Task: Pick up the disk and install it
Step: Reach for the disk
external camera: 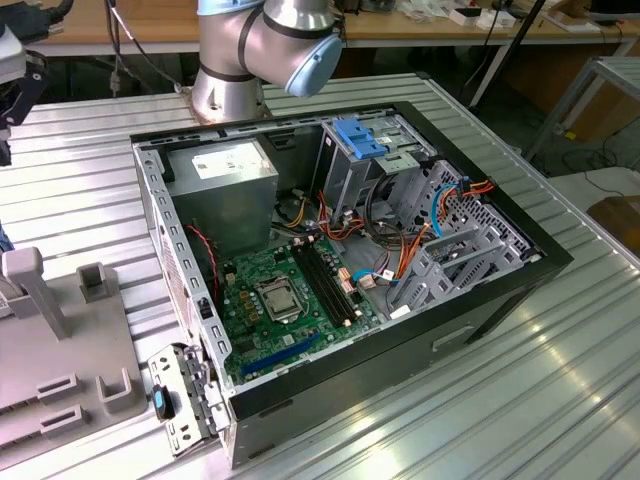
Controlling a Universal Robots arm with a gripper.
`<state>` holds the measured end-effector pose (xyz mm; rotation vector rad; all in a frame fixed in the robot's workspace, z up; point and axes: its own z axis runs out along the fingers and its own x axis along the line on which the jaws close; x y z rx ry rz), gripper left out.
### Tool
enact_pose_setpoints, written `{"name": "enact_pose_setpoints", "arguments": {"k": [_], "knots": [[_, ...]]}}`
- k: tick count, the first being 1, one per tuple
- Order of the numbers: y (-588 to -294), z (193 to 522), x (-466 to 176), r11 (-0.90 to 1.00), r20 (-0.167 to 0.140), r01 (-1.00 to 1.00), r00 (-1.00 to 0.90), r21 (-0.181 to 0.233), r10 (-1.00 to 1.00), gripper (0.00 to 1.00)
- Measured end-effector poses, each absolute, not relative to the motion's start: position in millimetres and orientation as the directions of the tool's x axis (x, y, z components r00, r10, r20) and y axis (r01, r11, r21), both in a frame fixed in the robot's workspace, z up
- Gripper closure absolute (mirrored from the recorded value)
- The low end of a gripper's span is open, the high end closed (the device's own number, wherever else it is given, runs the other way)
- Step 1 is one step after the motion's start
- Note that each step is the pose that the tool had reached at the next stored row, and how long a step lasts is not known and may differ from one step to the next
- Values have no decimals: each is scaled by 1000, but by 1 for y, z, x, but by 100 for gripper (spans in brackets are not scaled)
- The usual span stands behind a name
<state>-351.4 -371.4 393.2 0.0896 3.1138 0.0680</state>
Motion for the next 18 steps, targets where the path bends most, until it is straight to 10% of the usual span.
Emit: {"name": "enact_pose_setpoints", "arguments": {"k": [18], "knots": [[-371, 390, -406, 999, -14, 19, -1000, 44, 20, 89]]}}
